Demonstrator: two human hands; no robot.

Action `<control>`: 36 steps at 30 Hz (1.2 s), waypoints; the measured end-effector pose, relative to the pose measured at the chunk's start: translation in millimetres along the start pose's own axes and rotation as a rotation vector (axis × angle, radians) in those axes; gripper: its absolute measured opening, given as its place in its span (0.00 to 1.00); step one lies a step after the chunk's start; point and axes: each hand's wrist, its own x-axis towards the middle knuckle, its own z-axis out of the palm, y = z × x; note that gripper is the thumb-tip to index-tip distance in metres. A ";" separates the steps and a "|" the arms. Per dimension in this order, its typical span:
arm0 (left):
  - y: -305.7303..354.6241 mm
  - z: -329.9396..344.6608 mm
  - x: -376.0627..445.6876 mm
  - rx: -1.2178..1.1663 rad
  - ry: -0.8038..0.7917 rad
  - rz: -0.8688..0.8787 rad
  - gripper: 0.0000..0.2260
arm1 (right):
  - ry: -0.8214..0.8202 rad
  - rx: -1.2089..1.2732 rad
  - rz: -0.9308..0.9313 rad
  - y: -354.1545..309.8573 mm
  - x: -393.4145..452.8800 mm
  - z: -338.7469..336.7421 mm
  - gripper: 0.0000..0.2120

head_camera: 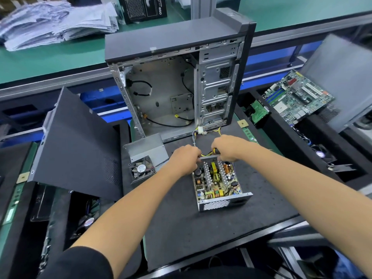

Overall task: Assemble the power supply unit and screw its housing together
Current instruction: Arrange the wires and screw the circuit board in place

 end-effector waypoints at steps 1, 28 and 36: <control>1.0 0.1 -0.1 0.006 0.004 -0.004 0.05 | 0.003 -0.025 0.003 -0.4 1.9 1.6 0.06; -95.4 -23.2 38.2 -0.198 0.010 -0.253 0.06 | 0.708 0.807 0.081 -19.1 45.1 -59.1 0.22; -102.4 3.3 51.5 -0.170 -0.124 -0.227 0.06 | 0.603 0.713 -0.022 -19.7 67.4 -41.4 0.26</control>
